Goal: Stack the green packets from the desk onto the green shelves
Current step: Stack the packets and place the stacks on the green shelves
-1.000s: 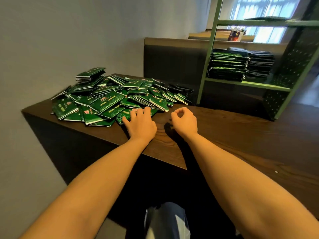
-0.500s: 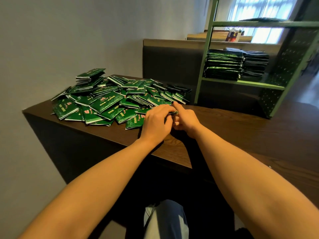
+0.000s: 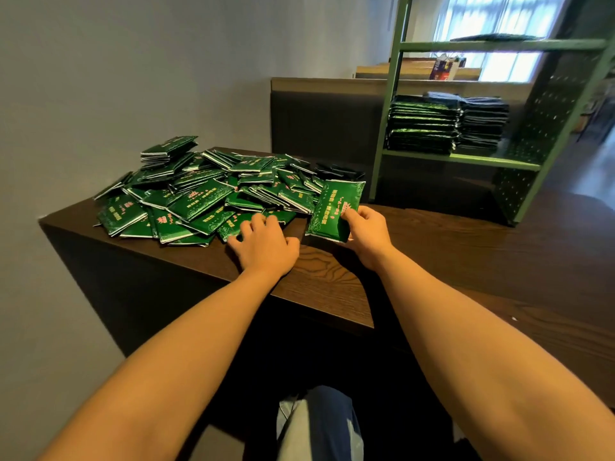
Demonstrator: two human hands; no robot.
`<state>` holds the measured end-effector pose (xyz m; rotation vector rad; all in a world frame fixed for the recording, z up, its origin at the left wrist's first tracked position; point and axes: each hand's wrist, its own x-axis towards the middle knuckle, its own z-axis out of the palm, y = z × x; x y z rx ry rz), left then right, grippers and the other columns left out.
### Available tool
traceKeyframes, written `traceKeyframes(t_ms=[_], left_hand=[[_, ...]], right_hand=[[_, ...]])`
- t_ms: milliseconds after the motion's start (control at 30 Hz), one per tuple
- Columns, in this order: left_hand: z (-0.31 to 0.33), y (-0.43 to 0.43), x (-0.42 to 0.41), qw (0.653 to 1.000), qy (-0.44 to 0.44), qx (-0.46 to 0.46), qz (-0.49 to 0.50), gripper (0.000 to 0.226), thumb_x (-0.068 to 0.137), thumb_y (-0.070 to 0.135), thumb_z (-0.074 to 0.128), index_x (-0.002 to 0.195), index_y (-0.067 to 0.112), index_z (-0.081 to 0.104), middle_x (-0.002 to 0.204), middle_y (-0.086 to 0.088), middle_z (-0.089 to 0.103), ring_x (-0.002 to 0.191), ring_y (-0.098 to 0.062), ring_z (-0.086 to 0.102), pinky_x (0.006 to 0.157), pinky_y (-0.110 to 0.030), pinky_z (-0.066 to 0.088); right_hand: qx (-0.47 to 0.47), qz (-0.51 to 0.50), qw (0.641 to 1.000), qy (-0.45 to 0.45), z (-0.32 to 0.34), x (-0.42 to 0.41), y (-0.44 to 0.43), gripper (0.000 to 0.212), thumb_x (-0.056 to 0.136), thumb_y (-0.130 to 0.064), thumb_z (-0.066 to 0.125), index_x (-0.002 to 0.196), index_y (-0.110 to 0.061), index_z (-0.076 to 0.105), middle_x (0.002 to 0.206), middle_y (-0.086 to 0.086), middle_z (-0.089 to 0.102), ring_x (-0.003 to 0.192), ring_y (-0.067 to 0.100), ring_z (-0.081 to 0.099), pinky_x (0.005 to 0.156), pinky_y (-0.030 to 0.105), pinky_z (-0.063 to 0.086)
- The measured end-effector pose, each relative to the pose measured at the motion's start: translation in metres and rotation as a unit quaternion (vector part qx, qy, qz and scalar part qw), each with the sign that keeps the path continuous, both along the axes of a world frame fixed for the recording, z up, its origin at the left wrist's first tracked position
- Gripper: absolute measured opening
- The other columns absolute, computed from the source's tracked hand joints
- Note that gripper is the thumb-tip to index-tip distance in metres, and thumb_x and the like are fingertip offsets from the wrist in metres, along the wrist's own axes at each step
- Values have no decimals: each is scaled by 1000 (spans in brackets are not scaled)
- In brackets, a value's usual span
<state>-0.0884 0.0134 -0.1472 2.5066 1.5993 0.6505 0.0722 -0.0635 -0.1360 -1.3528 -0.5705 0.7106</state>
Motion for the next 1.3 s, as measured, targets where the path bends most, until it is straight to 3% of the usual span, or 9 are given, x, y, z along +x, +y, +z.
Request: traceKeyframes(t_ms=[67,200,367,533,667,767,967,1133,1300], left_hand=[[1,-1,2,999,27,-23,14,39,91,37,48,123,16,60,138,-7,47,129,-33,36,103,-56,30],[1,0,2,998,-31,-24,-50,35,91,31,53,120,20,69,132,1,56,128,-28,39,101,-51,33],[0,1,0,985,-95,-5,-144,29,86,32,63,111,20,74,121,1,62,117,-24,52,89,-36,45],[0,-2,3,994,-67,-33,-86,63,89,54,56,136,14,49,132,-7,50,122,-30,49,90,-40,45],[0,-2,3,997,-26,-22,-69,61,84,60,56,128,17,53,122,-7,61,117,-32,52,83,-41,46],[3,-4,1,994,-46,-12,-97,62,81,56,61,133,24,50,119,-3,64,112,-30,57,86,-40,48],[4,-9,-2,976,-117,-3,-186,57,78,44,71,130,30,51,116,5,66,103,-25,62,84,-36,46],[5,-4,-1,960,-211,-33,-180,48,74,42,74,118,31,59,111,8,64,96,-19,61,81,-33,49],[10,1,5,915,-360,-108,-145,27,81,24,76,105,18,66,104,2,64,99,-14,57,81,-26,40]], right_hand=[[9,1,1000,8,-1,1,0,9,101,-7,59,94,-10,63,99,11,72,104,31,73,91,59,59],[6,-6,1000,0,-2,1,-1,14,95,-3,64,104,-13,60,109,12,71,103,32,72,90,58,60],[18,-41,998,-32,-2,1,-4,28,92,1,63,117,-7,56,101,7,67,87,19,68,76,35,59],[11,-54,997,-49,-4,-1,-1,13,97,-12,63,105,-20,56,113,11,69,104,29,70,96,52,58],[12,-62,996,-56,-5,1,0,19,100,-7,59,116,-14,53,117,10,66,107,26,67,88,39,58],[2,-68,996,-59,-5,1,2,17,99,-5,57,110,-17,52,110,6,64,110,29,65,98,49,55],[0,-62,998,-20,-1,-1,2,19,99,-6,54,103,-23,48,118,13,64,113,34,66,101,58,54],[-2,-67,998,-13,0,0,1,17,98,-10,49,104,-26,49,117,11,64,112,34,66,101,59,53],[12,-115,993,6,-1,5,-2,12,101,-12,48,108,-21,53,107,3,63,108,29,65,94,45,56]])
